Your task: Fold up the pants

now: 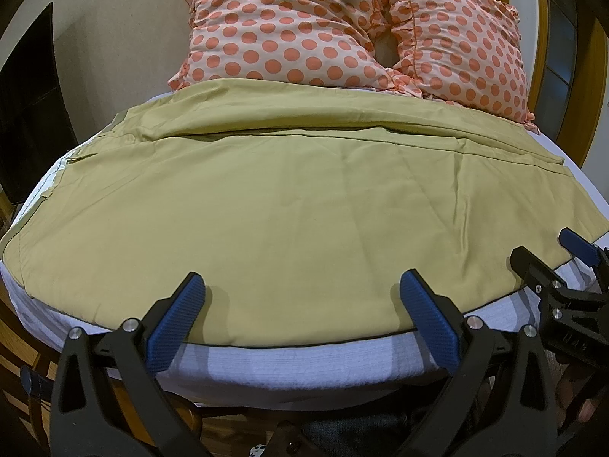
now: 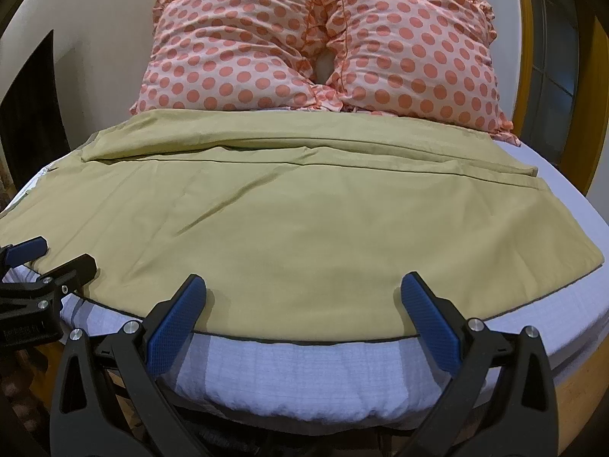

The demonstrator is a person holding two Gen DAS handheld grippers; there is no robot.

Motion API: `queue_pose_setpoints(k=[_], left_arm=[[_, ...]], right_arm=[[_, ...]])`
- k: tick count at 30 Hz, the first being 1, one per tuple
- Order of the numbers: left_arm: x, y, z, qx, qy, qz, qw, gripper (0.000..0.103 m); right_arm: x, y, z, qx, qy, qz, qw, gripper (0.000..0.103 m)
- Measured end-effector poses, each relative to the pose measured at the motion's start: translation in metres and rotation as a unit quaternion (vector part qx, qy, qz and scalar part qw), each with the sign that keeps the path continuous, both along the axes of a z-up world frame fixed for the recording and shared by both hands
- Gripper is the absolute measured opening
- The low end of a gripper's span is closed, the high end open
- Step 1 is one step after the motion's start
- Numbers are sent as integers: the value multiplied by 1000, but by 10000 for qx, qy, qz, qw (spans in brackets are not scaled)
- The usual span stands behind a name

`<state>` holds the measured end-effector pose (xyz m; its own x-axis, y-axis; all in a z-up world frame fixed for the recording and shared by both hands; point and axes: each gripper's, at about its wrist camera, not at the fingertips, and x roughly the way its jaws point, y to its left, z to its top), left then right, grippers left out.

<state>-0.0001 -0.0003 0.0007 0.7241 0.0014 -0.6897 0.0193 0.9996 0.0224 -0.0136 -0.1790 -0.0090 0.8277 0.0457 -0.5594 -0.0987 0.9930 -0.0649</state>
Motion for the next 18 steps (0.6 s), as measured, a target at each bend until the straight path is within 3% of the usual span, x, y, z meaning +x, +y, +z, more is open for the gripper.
queue_pose_setpoints(k=[2,5,9,14,15,16,18], left_arm=[[1,0,0,6,16,-24,10000,101],[-1,3,2,-5,44,-108,9999,101],[7,11,9,72,93,-65,9999,101],[18,20,32,327,-306,213,9988,101],[21,23,36,309,-354,257,9986,101],[24,25,39,294,-382,294,9984,101],[29,29,42,277,-408,344,9982,101]], right_arm=[[2,-4,0,0,1,160,9999,102],[23,-15,16,-133,382,229,9989,102],[66,-52,65,-420,-56,-557,9976,102],[183,-108,106,-152,235,-1693,9852,102],[204,-119,107,-66,331,-1935,9805,98],[238,-136,107,156,517,-2279,9722,86],[295,-173,99,717,946,-2892,9499,71]])
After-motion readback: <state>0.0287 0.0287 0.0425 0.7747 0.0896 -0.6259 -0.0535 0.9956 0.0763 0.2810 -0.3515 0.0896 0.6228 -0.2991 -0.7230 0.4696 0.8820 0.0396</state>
